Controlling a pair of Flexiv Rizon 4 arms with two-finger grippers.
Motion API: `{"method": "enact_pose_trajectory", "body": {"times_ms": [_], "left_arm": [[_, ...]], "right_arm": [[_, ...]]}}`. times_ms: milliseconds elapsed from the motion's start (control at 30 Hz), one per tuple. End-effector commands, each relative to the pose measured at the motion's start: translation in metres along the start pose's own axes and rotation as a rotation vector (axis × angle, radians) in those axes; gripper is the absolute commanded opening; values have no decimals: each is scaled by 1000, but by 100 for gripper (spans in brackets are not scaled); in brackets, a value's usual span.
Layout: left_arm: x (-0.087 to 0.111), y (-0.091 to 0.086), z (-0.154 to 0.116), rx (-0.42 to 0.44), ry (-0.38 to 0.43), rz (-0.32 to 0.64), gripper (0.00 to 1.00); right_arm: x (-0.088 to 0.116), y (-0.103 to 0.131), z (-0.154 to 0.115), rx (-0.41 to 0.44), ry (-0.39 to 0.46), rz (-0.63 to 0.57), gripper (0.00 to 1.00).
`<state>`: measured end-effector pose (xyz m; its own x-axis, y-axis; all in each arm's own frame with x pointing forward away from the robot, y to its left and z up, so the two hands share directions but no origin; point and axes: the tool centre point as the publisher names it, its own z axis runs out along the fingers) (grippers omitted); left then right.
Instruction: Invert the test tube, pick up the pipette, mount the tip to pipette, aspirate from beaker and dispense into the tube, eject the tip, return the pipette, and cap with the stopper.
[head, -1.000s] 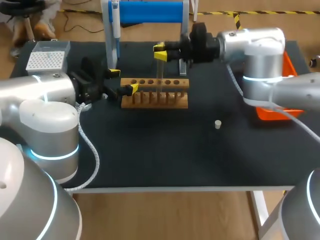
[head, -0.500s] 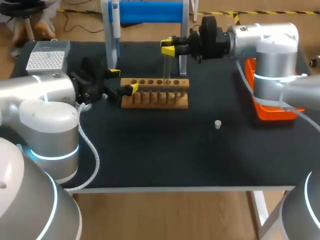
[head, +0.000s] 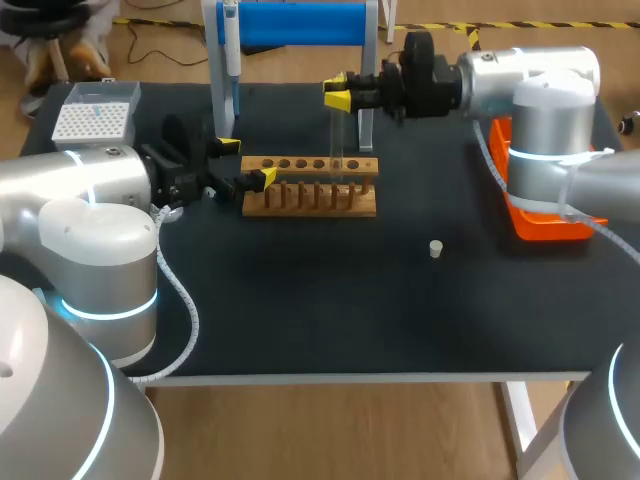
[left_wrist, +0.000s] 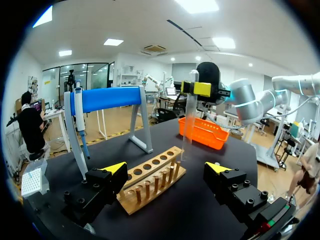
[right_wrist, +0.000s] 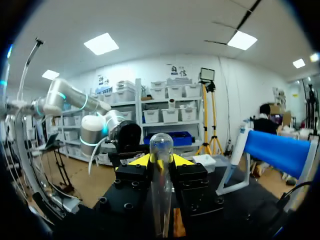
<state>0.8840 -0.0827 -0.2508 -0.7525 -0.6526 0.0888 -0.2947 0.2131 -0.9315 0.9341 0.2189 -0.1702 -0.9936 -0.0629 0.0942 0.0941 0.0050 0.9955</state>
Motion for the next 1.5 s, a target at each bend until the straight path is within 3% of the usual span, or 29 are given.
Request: {"method": "enact_pose_trajectory", "body": {"times_ms": [33,333,533,633,833,1067,1267,1500], "left_arm": [[0,2,0,8,2,1,100],[0,2,0,8,2,1,100],[0,2,0,8,2,1,100],[0,2,0,8,2,1,100],[0,2,0,8,2,1,100],[0,2,0,8,2,1,100],[0,2,0,8,2,1,100],[0,2,0,8,2,1,100]], "right_arm": [[-11,12,6,92,-75,460,0],[-25,20,-1,96,-190,1100,0],[-21,19,-7,50,-241,1278,0],[-17,19,-10,41,-277,1319,0],[-11,16,-14,5,-272,1409,0],[-6,18,-15,-79,-140,1402,0],[0,19,-17,-84,-6,1383,0],[4,16,-17,-62,62,1366,0]]}}
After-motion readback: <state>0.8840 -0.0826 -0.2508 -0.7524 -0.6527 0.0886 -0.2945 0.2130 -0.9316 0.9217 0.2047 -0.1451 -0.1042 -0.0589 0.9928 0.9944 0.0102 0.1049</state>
